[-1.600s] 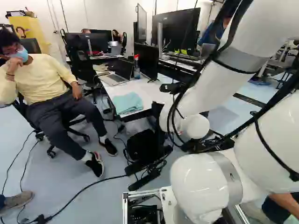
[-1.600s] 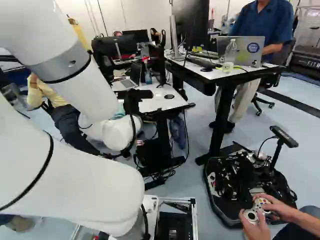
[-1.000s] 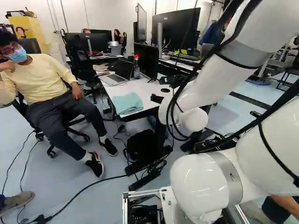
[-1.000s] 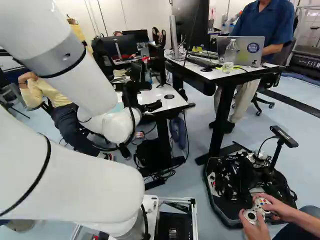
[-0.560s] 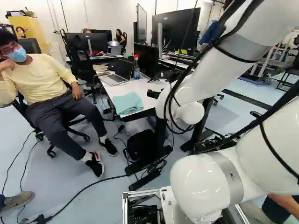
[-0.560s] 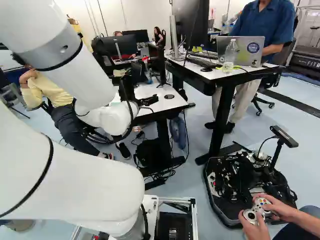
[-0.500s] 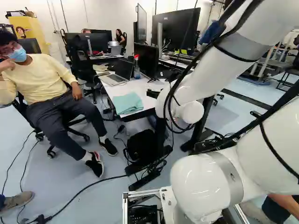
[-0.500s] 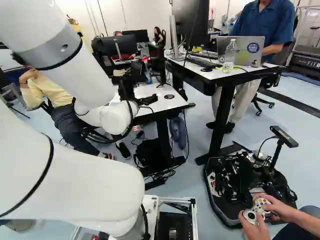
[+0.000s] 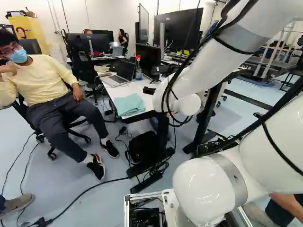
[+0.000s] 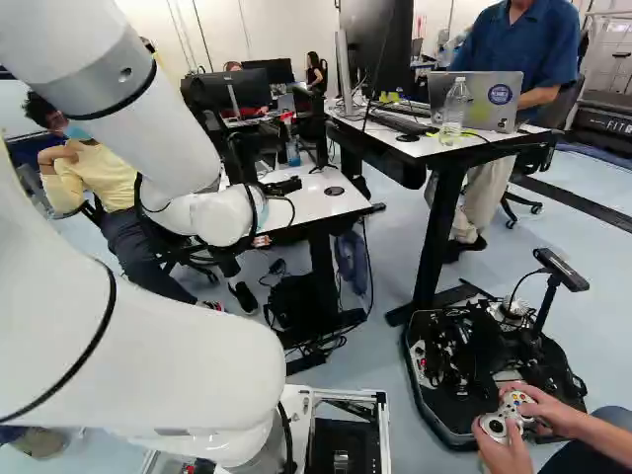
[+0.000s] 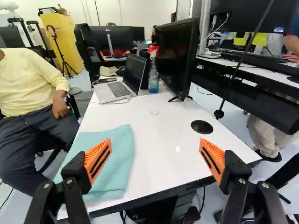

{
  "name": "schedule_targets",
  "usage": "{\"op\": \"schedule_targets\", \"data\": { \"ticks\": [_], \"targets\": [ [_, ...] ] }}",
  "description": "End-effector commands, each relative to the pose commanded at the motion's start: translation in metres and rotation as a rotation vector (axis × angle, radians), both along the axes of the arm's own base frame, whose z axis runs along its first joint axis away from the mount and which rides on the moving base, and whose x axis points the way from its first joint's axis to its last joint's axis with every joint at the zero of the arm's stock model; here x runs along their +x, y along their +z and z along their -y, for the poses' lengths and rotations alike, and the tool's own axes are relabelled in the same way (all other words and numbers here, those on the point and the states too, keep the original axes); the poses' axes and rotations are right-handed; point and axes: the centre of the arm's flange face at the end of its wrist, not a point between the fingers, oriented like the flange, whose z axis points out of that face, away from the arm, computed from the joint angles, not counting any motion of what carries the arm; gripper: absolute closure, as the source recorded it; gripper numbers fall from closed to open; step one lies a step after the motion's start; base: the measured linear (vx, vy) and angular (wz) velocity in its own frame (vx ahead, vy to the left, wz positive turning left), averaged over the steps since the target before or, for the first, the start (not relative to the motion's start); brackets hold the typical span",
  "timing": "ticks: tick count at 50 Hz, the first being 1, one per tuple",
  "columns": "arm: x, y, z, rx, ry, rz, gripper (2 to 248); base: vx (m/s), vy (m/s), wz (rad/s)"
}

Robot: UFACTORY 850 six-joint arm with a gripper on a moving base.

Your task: Clean the table with the green towel

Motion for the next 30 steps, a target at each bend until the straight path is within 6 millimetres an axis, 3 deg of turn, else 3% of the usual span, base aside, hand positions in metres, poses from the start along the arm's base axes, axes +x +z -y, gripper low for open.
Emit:
{"op": "schedule_targets", "data": {
  "ticks": [30],
  "targets": [
    [0.023, 0.023, -0.027, -0.009, 0.064, -0.054, 3, 0.0, 0.0, 0.0]
  ]
}}
